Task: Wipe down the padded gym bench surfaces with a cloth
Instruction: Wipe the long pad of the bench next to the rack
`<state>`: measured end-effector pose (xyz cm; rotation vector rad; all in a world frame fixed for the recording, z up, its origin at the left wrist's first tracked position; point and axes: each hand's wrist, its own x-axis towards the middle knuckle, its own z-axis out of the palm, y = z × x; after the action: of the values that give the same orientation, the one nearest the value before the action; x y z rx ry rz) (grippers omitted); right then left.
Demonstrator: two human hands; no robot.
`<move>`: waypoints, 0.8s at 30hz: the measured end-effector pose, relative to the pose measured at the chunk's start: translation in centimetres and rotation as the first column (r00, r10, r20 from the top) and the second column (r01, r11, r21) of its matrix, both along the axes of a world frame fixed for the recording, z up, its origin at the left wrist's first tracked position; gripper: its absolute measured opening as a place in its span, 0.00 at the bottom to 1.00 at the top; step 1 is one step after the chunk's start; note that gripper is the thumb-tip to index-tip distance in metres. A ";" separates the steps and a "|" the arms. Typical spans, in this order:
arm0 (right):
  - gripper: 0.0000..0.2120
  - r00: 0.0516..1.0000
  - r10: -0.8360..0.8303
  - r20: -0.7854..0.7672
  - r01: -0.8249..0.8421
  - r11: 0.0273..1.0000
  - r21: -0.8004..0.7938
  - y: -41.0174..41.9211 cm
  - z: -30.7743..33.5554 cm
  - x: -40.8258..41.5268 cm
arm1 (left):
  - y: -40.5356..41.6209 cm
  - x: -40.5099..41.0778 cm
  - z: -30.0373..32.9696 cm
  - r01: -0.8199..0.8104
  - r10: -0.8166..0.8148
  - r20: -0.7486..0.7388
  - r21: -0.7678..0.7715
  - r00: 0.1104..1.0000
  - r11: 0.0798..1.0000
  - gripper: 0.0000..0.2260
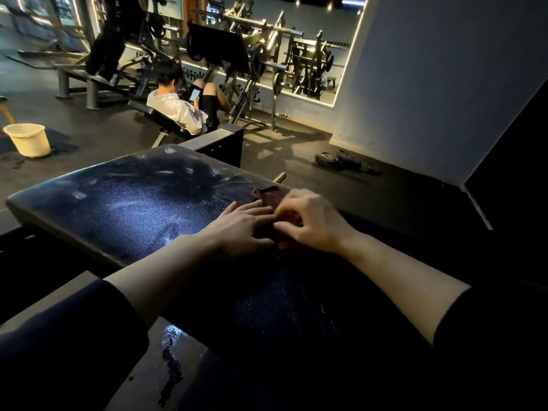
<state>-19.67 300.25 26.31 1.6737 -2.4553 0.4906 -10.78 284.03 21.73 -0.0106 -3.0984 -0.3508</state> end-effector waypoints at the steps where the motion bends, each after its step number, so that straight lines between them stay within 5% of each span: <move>1: 0.18 0.997 0.049 0.054 -0.052 0.997 0.054 -0.6 -0.4 -0.1 | -0.4 0.4 0.1 -0.011 0.011 0.010 0.038 1.000 0.999 0.39; 4: 0.32 0.992 -0.012 0.129 -0.041 0.917 0.397 -1.2 -1.9 -0.3 | -1.8 2.2 0.1 -0.041 0.043 -0.037 0.040 0.998 0.998 0.51; 6: 0.34 0.991 -0.074 0.108 0.013 0.874 0.485 -0.8 -3.0 -0.1 | -3.0 3.4 -0.4 -0.116 0.117 -0.074 0.013 0.990 0.993 0.56; 12: 0.25 0.970 -0.225 0.088 0.147 0.840 0.522 -3.9 -3.6 -1.2 | -3.1 3.6 -2.2 -0.212 0.198 -0.105 -0.146 0.975 0.966 0.47; 18: 0.28 0.960 -0.271 0.077 0.207 0.864 0.459 -10.0 -4.0 -4.4 | -3.5 3.7 -2.1 -0.226 0.210 -0.127 -0.126 0.969 0.966 0.46; 24: 0.34 0.987 -0.125 0.101 0.056 0.858 0.511 -1.4 -3.0 -3.8 | -3.7 3.9 -2.1 -0.205 0.193 -0.135 -0.085 0.972 0.975 0.44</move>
<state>-23.50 298.83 23.26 1.7186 -2.9328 -0.0828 -6.91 280.38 19.65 0.2643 -2.9534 -0.1819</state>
